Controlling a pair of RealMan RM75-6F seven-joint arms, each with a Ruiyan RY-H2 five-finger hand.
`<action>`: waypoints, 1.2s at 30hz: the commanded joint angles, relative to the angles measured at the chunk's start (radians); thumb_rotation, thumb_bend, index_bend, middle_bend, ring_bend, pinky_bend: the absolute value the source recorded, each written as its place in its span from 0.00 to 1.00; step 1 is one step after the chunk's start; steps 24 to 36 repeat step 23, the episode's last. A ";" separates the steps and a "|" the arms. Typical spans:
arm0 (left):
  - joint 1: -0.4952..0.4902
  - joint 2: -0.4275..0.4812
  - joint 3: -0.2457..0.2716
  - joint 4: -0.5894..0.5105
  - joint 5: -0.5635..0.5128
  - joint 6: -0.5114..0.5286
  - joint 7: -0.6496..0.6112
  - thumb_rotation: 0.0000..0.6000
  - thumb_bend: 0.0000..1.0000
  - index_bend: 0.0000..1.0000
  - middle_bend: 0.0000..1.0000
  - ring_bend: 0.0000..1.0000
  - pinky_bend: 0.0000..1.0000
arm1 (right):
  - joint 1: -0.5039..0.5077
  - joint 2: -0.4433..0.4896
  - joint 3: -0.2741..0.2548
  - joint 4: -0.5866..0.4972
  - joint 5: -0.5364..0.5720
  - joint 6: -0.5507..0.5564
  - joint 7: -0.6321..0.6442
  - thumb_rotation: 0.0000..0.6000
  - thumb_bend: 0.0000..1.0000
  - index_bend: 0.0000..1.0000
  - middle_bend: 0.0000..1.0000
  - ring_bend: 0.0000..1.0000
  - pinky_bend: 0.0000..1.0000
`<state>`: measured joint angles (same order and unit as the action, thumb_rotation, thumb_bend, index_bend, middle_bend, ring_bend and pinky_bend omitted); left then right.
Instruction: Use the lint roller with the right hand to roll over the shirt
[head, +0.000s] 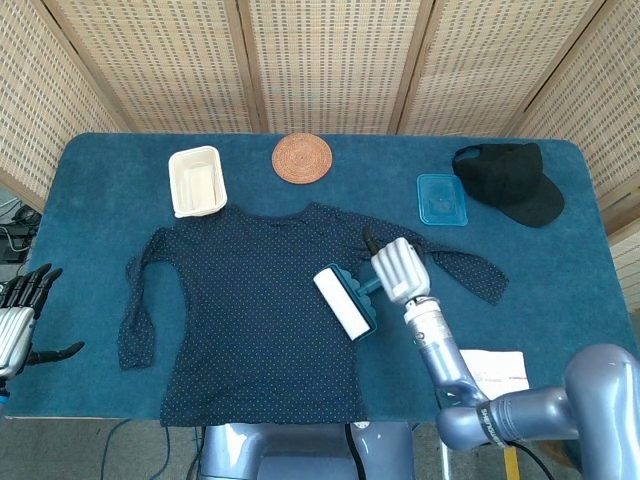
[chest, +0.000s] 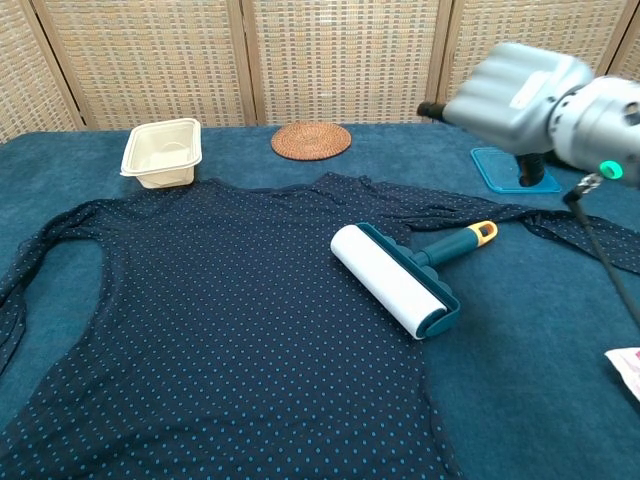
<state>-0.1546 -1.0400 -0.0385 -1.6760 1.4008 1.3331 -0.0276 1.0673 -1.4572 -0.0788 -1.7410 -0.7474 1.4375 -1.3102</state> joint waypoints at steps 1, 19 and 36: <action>0.008 0.006 0.005 -0.007 0.020 0.019 -0.009 1.00 0.00 0.00 0.00 0.00 0.00 | -0.141 0.146 -0.046 -0.022 -0.198 0.053 0.313 1.00 0.00 0.00 0.53 0.62 0.58; 0.069 -0.032 0.027 -0.003 0.127 0.169 0.040 1.00 0.00 0.00 0.00 0.00 0.00 | -0.670 0.282 -0.112 0.168 -0.530 0.226 1.221 1.00 0.00 0.00 0.00 0.00 0.00; 0.073 -0.039 0.029 -0.002 0.138 0.178 0.049 1.00 0.00 0.00 0.00 0.00 0.00 | -0.714 0.268 -0.093 0.208 -0.561 0.240 1.240 1.00 0.00 0.00 0.00 0.00 0.00</action>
